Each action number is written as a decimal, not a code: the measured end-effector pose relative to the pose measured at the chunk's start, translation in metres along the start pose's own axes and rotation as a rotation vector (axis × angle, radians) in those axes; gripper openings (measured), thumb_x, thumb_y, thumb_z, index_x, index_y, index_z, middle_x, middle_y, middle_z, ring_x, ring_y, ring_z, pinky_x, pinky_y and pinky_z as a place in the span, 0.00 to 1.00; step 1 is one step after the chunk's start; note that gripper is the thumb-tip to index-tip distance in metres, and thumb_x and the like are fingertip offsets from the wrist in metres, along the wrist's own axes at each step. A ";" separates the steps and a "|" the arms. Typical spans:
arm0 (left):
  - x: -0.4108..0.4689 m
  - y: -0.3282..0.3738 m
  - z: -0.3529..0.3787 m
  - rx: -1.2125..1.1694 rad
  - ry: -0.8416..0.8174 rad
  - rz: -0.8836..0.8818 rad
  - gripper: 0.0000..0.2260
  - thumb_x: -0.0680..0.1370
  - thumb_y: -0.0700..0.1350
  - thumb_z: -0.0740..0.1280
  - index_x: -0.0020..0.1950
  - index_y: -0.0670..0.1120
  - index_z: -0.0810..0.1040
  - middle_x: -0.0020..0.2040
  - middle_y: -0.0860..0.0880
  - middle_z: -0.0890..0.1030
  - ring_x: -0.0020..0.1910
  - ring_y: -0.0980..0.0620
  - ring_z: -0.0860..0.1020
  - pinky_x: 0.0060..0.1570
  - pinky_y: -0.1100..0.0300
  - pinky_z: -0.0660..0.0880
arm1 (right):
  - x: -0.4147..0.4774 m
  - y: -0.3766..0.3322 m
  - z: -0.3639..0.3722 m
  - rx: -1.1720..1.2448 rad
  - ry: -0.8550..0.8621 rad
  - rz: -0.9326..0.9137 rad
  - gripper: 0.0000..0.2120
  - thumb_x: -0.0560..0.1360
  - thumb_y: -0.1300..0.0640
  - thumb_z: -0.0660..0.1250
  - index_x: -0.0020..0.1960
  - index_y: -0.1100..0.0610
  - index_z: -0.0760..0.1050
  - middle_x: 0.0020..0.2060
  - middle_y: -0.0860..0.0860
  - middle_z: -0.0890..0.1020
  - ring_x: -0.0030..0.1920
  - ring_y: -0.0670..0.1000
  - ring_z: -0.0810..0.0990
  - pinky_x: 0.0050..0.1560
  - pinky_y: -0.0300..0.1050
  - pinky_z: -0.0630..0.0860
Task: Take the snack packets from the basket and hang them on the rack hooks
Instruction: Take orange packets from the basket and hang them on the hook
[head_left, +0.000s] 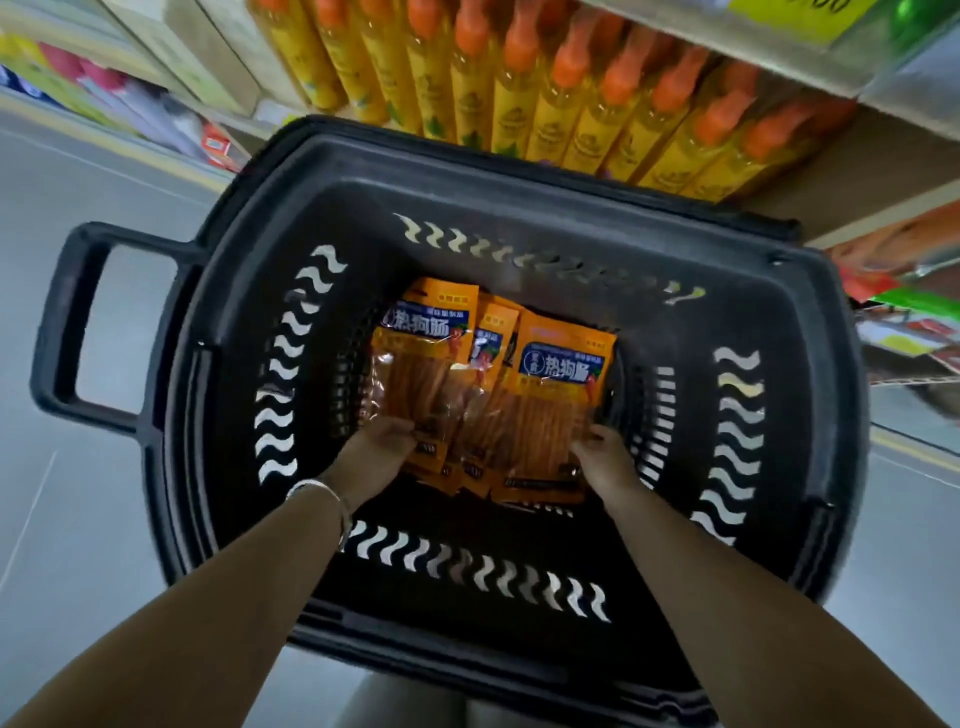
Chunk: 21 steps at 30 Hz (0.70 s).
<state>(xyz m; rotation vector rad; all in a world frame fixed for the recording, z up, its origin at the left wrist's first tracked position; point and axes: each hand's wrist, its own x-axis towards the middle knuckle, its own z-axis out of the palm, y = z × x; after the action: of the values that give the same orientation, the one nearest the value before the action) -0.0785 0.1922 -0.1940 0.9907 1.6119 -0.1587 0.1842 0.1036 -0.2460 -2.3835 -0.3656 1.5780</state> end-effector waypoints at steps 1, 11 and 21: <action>0.004 -0.001 0.004 0.000 -0.037 0.004 0.07 0.79 0.40 0.62 0.53 0.43 0.79 0.56 0.41 0.80 0.57 0.43 0.78 0.63 0.48 0.71 | 0.007 0.001 0.003 0.002 0.011 0.002 0.16 0.76 0.57 0.65 0.63 0.60 0.73 0.54 0.56 0.81 0.47 0.52 0.79 0.41 0.43 0.72; 0.028 -0.009 0.003 -0.040 -0.116 -0.013 0.06 0.79 0.49 0.63 0.45 0.56 0.78 0.47 0.54 0.82 0.49 0.54 0.79 0.52 0.57 0.73 | 0.042 0.008 0.018 0.106 0.096 0.011 0.19 0.75 0.51 0.67 0.64 0.54 0.72 0.56 0.54 0.80 0.52 0.56 0.79 0.57 0.53 0.75; 0.032 -0.012 0.005 -0.133 -0.145 -0.027 0.07 0.80 0.50 0.61 0.45 0.55 0.77 0.47 0.54 0.82 0.46 0.57 0.80 0.41 0.62 0.72 | 0.039 0.003 0.037 0.207 0.149 0.013 0.24 0.68 0.44 0.73 0.58 0.55 0.75 0.53 0.52 0.81 0.53 0.55 0.80 0.58 0.55 0.75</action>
<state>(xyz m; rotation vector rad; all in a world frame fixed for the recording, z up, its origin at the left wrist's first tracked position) -0.0816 0.1983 -0.2280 0.8369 1.4838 -0.1367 0.1645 0.1172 -0.2943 -2.3276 -0.1486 1.3595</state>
